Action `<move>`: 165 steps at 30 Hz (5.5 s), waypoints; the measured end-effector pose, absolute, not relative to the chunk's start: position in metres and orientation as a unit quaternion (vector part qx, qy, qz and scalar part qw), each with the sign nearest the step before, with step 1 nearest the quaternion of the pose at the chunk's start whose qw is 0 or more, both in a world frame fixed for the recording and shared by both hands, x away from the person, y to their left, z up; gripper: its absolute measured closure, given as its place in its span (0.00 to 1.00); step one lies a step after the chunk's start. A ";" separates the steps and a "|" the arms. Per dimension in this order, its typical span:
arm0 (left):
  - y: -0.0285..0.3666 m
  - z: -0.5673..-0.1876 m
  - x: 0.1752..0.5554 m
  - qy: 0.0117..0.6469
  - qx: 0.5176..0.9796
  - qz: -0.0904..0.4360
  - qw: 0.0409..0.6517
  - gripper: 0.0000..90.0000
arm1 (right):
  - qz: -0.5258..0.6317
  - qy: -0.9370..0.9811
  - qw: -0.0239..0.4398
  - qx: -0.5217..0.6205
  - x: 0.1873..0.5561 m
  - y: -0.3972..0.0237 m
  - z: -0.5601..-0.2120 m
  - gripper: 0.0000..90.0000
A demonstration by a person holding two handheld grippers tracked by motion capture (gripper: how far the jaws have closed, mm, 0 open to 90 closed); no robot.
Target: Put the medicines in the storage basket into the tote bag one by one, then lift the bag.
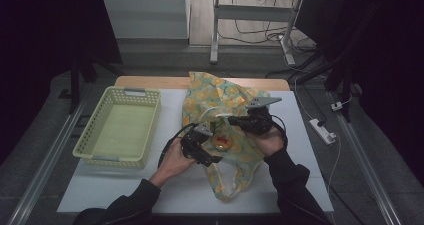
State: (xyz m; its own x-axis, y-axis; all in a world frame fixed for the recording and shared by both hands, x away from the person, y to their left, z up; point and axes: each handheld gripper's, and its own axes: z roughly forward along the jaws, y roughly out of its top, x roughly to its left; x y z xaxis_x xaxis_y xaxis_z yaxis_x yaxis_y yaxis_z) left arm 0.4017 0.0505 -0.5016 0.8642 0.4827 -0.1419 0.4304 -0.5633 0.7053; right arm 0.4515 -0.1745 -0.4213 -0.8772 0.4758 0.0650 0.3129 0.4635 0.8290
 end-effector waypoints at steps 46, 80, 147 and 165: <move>0.027 -0.526 0.407 0.278 0.904 0.062 0.319 0.81 | 0.460 0.853 0.086 0.231 0.452 -0.174 -0.422 1.00; 0.052 -0.468 0.399 0.319 0.880 0.051 0.350 0.99 | 0.471 0.852 0.079 0.214 0.444 -0.171 -0.410 1.00; 0.117 -0.261 0.413 0.302 0.821 0.079 0.479 0.99 | 0.502 0.846 0.113 0.140 0.418 -0.147 -0.277 1.00; 0.118 -0.230 0.413 0.294 0.806 0.120 0.500 0.99 | 0.502 0.841 0.149 0.136 0.415 -0.149 -0.240 1.00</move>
